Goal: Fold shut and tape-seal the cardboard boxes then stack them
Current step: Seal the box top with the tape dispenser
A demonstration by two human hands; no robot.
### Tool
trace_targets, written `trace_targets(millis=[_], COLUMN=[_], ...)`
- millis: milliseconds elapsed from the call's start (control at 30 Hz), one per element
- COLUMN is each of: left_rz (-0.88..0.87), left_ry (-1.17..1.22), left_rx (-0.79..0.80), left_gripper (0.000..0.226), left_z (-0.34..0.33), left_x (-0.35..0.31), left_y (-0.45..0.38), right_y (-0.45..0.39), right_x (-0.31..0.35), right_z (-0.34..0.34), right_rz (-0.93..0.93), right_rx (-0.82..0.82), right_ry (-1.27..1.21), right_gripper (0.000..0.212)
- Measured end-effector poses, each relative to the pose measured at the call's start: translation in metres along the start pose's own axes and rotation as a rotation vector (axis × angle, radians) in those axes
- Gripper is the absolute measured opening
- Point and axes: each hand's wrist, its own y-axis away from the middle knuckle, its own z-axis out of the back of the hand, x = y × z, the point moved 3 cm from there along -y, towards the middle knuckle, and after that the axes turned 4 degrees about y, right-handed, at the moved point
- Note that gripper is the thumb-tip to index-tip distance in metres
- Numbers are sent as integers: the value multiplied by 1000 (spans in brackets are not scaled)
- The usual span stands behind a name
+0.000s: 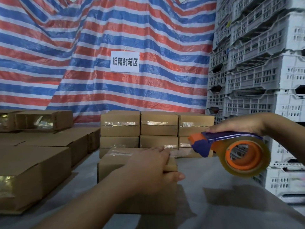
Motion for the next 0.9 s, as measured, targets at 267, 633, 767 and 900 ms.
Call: trace_targets(millis=[267,633,767,900], left_rz=[-55,-56,-38,-44], left_ry=[130,5,20,24], left_rx=[-81,-25,-30,-46], left_gripper=[81,66,68,66], left_z=[0,2,-1,-3], left_x=[1,0,1,3], left_y=[1,4,2,-1], right_y=[-8,-17,-20,-26], right_x=[33,68,28,-7], right_z=[-29,-78,-63,-68], right_rz=[-123,-213,-139,-119], right_rx=[-310,-483,-703,-975], right_ry=[885,1717,1472,1225], right_gripper=[72,32,51,68])
